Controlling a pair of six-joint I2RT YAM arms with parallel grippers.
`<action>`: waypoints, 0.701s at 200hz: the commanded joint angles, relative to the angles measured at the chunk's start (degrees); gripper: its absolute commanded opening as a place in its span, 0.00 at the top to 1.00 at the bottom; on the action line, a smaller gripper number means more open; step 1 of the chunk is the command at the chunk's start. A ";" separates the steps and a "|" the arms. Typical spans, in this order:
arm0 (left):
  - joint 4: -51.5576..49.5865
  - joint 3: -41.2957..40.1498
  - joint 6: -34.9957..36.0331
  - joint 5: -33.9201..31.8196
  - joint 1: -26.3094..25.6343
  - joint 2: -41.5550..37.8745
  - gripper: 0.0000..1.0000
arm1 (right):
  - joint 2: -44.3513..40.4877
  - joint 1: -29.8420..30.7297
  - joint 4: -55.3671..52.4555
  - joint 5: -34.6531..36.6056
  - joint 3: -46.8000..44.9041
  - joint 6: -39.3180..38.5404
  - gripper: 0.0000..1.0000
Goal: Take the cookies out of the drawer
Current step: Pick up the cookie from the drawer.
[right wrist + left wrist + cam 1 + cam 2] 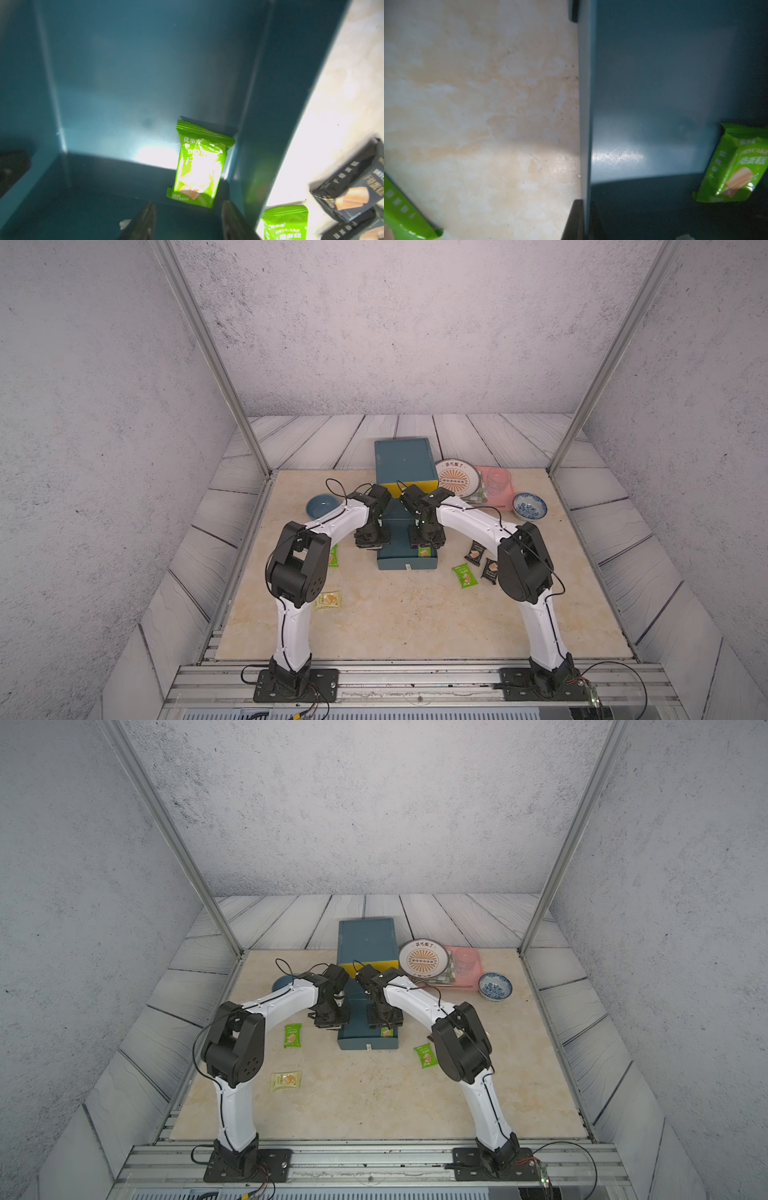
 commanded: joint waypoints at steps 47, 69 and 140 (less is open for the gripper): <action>1.13 1.65 0.46 -0.21 -0.16 2.16 1.00 | 5.05 -0.20 -4.84 4.21 1.90 -0.81 0.35; 1.24 1.76 0.46 -0.02 -0.16 2.36 1.00 | 6.17 -0.24 -4.61 4.44 1.58 -0.88 0.34; 1.24 1.80 0.99 0.52 -0.07 2.91 1.00 | 8.63 -0.63 -1.65 2.78 -0.04 -0.17 0.37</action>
